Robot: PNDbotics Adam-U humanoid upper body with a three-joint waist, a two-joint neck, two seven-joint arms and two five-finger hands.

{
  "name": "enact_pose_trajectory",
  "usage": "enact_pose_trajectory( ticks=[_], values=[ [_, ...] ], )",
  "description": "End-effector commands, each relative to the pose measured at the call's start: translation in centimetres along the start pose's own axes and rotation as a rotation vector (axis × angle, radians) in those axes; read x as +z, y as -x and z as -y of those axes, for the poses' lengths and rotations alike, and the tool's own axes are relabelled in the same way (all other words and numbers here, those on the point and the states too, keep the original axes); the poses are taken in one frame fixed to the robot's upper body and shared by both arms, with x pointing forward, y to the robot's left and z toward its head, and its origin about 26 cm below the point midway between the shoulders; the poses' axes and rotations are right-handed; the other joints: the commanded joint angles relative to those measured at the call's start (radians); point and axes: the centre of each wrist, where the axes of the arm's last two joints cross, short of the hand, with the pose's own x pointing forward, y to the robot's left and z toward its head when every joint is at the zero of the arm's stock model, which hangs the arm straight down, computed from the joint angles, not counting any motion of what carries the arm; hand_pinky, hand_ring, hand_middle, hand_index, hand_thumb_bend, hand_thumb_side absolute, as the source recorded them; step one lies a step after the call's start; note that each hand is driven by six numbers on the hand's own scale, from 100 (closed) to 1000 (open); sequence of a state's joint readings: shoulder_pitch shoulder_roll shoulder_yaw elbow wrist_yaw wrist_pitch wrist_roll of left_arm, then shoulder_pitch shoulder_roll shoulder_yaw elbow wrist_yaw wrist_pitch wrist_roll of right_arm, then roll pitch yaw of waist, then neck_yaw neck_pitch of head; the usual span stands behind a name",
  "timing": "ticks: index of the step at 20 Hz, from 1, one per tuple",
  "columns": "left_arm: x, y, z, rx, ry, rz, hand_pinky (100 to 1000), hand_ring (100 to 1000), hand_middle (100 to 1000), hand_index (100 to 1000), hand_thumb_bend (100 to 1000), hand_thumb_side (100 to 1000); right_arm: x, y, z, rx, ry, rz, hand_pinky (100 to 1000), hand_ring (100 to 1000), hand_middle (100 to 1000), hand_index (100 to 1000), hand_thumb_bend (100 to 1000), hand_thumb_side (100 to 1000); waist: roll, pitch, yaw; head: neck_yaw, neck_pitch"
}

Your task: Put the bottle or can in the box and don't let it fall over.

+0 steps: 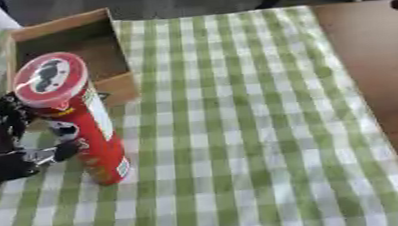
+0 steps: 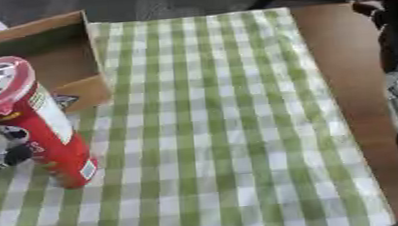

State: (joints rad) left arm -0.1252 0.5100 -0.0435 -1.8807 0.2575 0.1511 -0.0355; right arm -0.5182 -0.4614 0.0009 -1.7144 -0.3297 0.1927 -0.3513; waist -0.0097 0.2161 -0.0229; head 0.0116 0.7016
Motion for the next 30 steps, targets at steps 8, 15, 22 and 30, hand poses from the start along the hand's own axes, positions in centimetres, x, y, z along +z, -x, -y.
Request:
enact_pose_trajectory(
  ticks=[8, 15, 22, 30],
  values=[
    [-0.9, -0.3, 0.2, 0.031, 0.062, 0.002, 1000, 890, 921, 865, 941, 163, -0.4, -0.8, 0.2, 0.007, -0.005, 0.03, 826, 852, 848, 859, 258, 717, -0.002, -0.01, -0.003, 0.005, -0.01],
    [-1.3, -0.1, 0.8, 0.032, 0.097, -0.005, 1000, 886, 910, 858, 950, 163, -0.3, -0.8, 0.2, 0.007, -0.005, 0.028, 826, 852, 848, 859, 255, 719, -0.003, -0.008, -0.005, 0.007, -0.011],
    [-1.7, 0.1, 1.2, 0.031, 0.141, -0.013, 1000, 889, 910, 854, 972, 151, -0.3, -0.7, 0.2, 0.005, -0.004, 0.025, 826, 852, 848, 859, 253, 721, -0.002, -0.006, -0.007, 0.009, -0.012],
    [-2.1, -0.1, 1.6, 0.015, 0.164, -0.003, 1000, 887, 903, 846, 980, 148, -0.3, -0.6, 0.2, 0.003, -0.005, 0.023, 827, 852, 848, 859, 249, 724, -0.002, -0.003, -0.009, 0.011, -0.013]
  ],
)
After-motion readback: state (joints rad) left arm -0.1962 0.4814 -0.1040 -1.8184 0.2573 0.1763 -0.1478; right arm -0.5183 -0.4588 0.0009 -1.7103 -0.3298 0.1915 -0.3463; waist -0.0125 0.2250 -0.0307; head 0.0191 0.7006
